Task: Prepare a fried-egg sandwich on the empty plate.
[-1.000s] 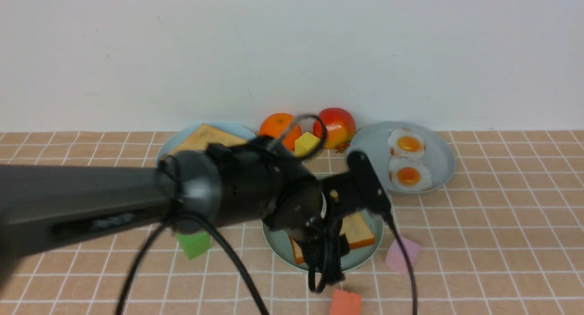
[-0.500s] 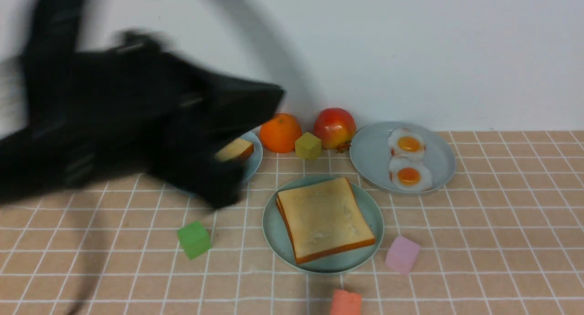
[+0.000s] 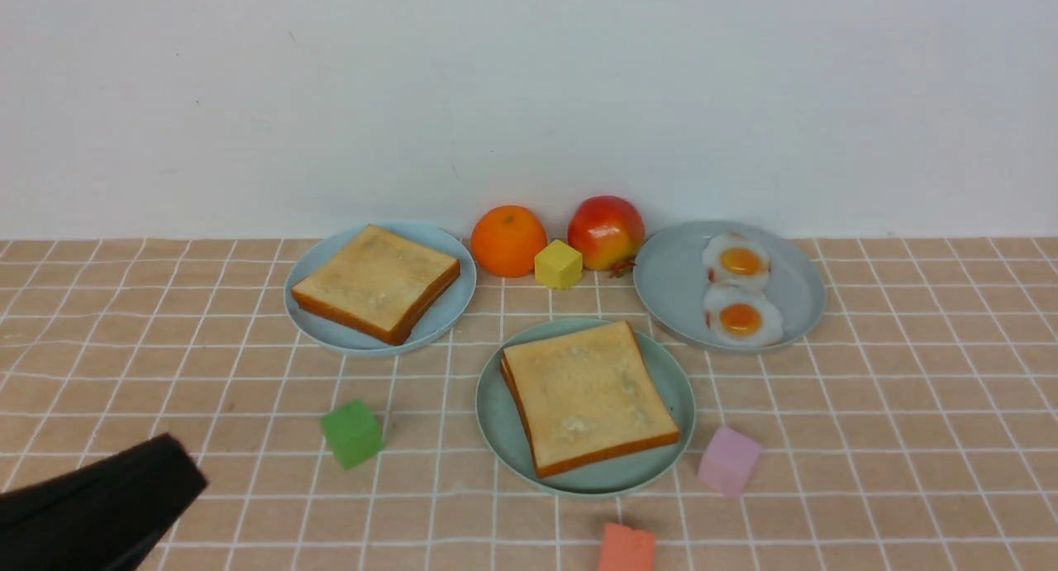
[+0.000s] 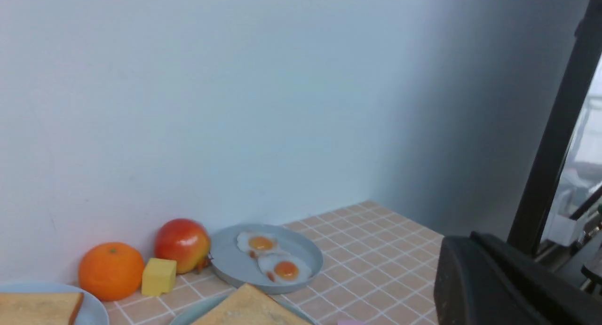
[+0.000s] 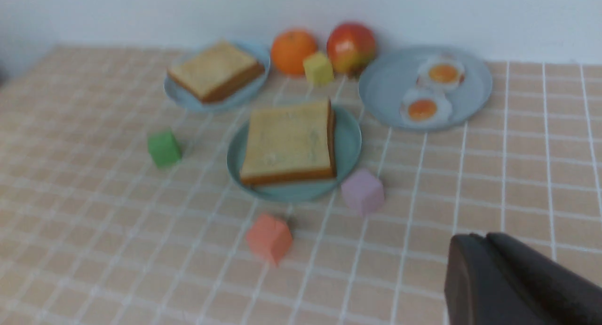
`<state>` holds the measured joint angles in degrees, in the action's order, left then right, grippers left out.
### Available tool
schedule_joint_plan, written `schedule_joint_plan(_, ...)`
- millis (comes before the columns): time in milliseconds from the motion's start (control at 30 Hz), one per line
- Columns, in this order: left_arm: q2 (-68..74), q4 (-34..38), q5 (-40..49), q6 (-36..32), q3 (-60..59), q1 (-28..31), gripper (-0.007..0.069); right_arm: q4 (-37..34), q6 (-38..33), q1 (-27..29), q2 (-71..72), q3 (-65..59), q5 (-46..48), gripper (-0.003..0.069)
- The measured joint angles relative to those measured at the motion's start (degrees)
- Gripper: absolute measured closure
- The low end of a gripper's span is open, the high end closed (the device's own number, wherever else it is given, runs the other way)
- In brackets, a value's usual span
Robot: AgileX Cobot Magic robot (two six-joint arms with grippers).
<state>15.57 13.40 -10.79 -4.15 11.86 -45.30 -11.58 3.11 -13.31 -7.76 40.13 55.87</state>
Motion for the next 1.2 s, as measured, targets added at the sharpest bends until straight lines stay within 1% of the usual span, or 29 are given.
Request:
schedule_joint_plan(33, 0.0, 0.0, 0.0, 0.0, -0.2, 0.0, 0.0638, 0.0, 0.2, 0.0, 0.1, 0.0, -0.5, 0.0616)
schedule_joint_plan(67, -0.7, 0.0, -0.2, 0.0, -1.4, 0.0, 0.0638, 0.0, 1.3, 0.0, 0.1, -3.2, -5.7, 0.0616)
schedule_joint_plan(100, -0.8, 0.0, -0.1, 0.0, -1.9, 0.0, 0.0638, 0.0, 1.7, 0.0, 0.1, -4.3, -7.7, 0.0616)
schedule_joint_plan(133, -0.8, 0.0, 0.3, 0.0, -2.5, 0.0, 0.0638, 0.0, 2.3, 0.0, 0.1, -7.1, -12.3, 0.0616)
schedule_joint_plan(267, -0.8, 0.0, 3.1, 0.0, -3.4, 0.0, 0.0638, 0.0, 2.8, 0.0, 0.1, -14.9, -23.9, 0.0612)
schedule_joint_plan(367, -0.8, 0.0, 5.2, 0.0, -3.4, 0.0, 0.0638, 0.0, 2.9, 0.0, 0.1, -20.3, -30.3, 0.0606)
schedule_joint_plan(467, -0.8, 0.0, 6.7, 0.0, -3.4, 0.0, 0.0638, 0.0, 2.9, 0.0, 0.1, -24.6, -32.3, 0.0603)
schedule_joint_plan(700, -0.8, 0.0, 7.7, 0.0, -3.4, 0.0, 0.0638, 0.5, 2.9, 0.0, 0.1, -34.3, -32.7, 0.0594)
schedule_joint_plan(800, -0.8, 0.0, 7.7, 0.0, -3.4, 0.0, 0.0638, 1.8, 3.2, 0.3, 0.4, -36.3, -33.7, 0.0608)
schedule_joint_plan(867, -0.8, 0.0, 7.8, 0.0, -3.4, 0.0, 0.0638, 2.3, 3.1, 3.0, 1.9, -37.9, -34.6, 0.0657)
schedule_joint_plan(900, -0.8, 0.0, 7.8, 0.0, -3.4, 0.0, 0.0638, 2.5, 2.4, 4.7, 2.8, -38.6, -34.9, 0.0668)
schedule_joint_plan(967, -0.8, 0.0, 7.8, 0.0, -3.4, 0.0, 0.0638, 2.6, -0.5, 7.8, 5.0, -40.0, -35.0, 0.0673)
schedule_joint_plan(1000, -0.8, 0.0, 7.8, 0.0, -3.4, 0.0, 0.0638, 2.6, -0.5, 8.1, 5.3, -40.2, -35.0, 0.0673)
schedule_joint_plan(1033, -0.8, 0.0, 7.8, 0.0, -3.5, 0.0, 0.0638, 2.6, -3.1, 9.8, 7.4, -41.2, -35.0, 0.0673)
schedule_joint_plan(1200, -0.7, 0.0, 7.9, 0.0, -3.5, 0.0, 0.0638, 2.4, -5.5, 10.6, 8.4, -41.2, -33.9, 0.0674)
